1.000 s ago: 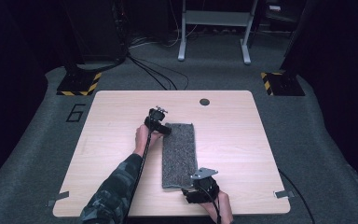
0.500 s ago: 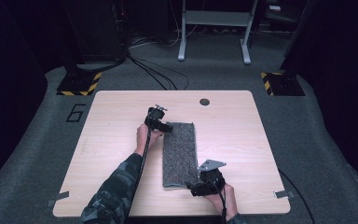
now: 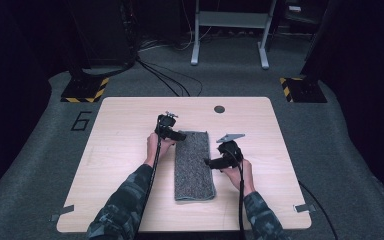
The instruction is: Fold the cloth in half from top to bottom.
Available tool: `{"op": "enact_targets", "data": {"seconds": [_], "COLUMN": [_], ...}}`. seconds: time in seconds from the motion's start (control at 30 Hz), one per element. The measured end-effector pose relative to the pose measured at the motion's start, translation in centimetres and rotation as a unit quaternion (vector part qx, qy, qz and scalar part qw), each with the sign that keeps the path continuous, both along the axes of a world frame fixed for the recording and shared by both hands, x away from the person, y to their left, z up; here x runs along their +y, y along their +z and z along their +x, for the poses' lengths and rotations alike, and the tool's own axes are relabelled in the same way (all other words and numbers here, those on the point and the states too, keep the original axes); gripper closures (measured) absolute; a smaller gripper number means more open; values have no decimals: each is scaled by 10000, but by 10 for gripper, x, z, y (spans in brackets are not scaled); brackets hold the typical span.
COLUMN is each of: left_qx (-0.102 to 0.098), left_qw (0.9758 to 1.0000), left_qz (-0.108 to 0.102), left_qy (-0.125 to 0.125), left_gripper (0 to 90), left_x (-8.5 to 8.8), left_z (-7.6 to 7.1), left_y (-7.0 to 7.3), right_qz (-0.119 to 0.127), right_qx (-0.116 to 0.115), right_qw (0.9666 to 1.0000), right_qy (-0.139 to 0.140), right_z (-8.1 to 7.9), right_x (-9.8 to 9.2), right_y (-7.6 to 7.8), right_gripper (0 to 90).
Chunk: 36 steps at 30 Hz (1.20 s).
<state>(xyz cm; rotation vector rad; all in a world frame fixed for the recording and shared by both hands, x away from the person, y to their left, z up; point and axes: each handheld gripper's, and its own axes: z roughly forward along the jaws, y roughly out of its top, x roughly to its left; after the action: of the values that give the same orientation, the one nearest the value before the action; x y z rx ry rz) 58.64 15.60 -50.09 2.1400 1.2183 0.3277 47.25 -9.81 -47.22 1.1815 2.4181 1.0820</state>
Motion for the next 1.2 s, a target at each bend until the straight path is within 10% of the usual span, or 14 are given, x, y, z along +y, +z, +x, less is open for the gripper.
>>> {"op": "enact_targets", "data": {"seconds": [0.57,1.2], "left_qx": [78,70], "left_qw": [9998,9999], "left_qz": [-176,-113], "left_qy": [56,-63], "left_gripper": [218,498], "left_x": [-2,-5], "left_z": [2,-7], "left_y": [0,-6], "right_qz": [-189,-468], "right_qx": [578,530], "right_qw": [9976,9953], "right_qy": [-321,-658], "right_z": [96,113], "right_x": [21,39], "right_y": [-10,-32], "right_gripper": [290,533]}}
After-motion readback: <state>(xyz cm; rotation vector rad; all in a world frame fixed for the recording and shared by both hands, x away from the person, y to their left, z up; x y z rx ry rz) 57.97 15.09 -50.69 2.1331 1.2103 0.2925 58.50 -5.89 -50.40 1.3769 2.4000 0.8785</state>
